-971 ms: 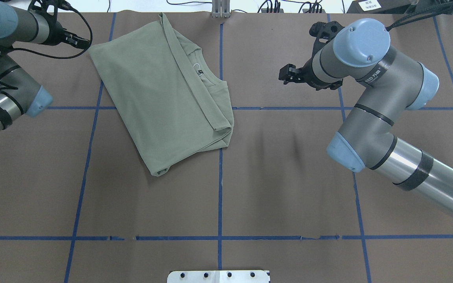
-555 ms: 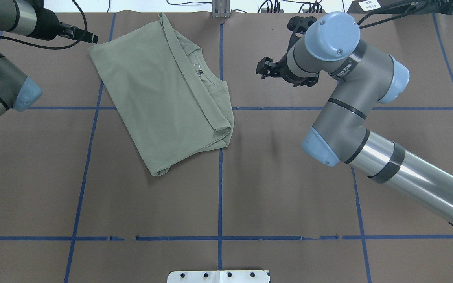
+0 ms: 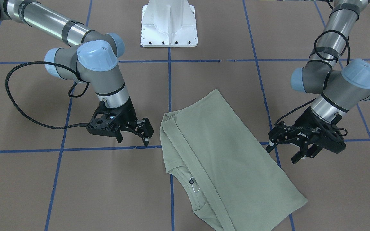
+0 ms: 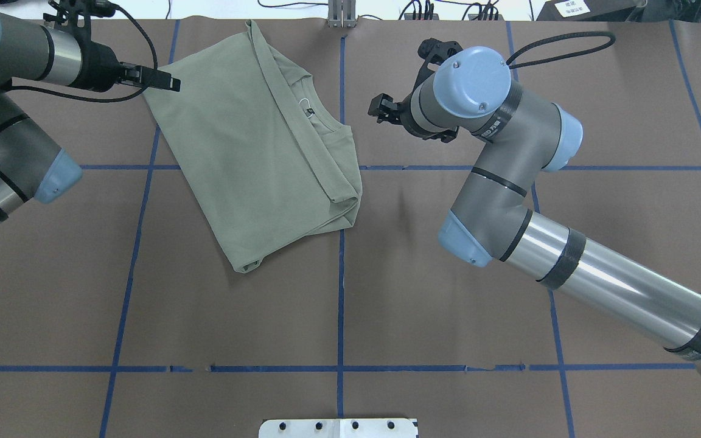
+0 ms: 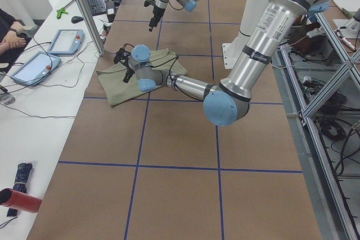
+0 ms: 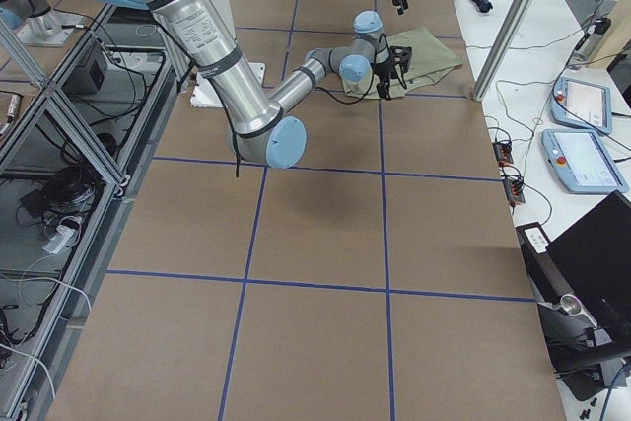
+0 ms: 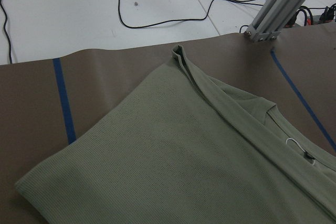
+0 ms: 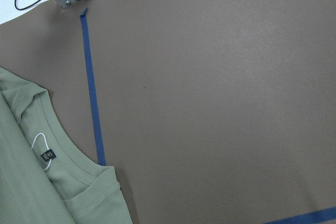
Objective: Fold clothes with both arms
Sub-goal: 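Move the right gripper to the folded shirt's side near the collar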
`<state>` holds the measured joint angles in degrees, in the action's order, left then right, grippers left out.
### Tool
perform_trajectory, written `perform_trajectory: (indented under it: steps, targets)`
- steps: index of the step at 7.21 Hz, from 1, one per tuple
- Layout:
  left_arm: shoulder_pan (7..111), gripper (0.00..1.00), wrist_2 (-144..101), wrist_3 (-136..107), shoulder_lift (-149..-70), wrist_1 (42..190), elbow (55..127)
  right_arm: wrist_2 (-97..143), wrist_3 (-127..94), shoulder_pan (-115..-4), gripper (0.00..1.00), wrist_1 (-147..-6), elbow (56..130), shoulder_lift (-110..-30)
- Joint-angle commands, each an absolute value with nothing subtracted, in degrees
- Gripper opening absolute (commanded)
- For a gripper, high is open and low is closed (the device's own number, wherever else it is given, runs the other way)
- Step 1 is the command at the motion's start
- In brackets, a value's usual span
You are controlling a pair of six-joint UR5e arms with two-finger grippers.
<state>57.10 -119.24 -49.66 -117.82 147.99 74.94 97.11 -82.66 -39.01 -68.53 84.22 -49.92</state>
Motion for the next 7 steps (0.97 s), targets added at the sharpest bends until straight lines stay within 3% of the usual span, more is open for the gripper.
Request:
perform_trajectory:
  steps: [1,4,7]
  targets:
    - [56.52,1.00,-119.18,-49.92,-117.60,148.01,75.06,92.12,-86.63,-36.22,0.85,-68.38,82.63,-48.88]
    - [56.43,1.00,-119.18,-49.75,-117.25,148.01,74.88,88.95,-87.18,-33.75,0.74,-68.20,79.48,-45.64]
    - [56.43,1.00,-119.18,-49.66,-117.16,148.01,74.71,86.14,-87.54,-31.56,0.69,-63.91,72.26,-41.84]
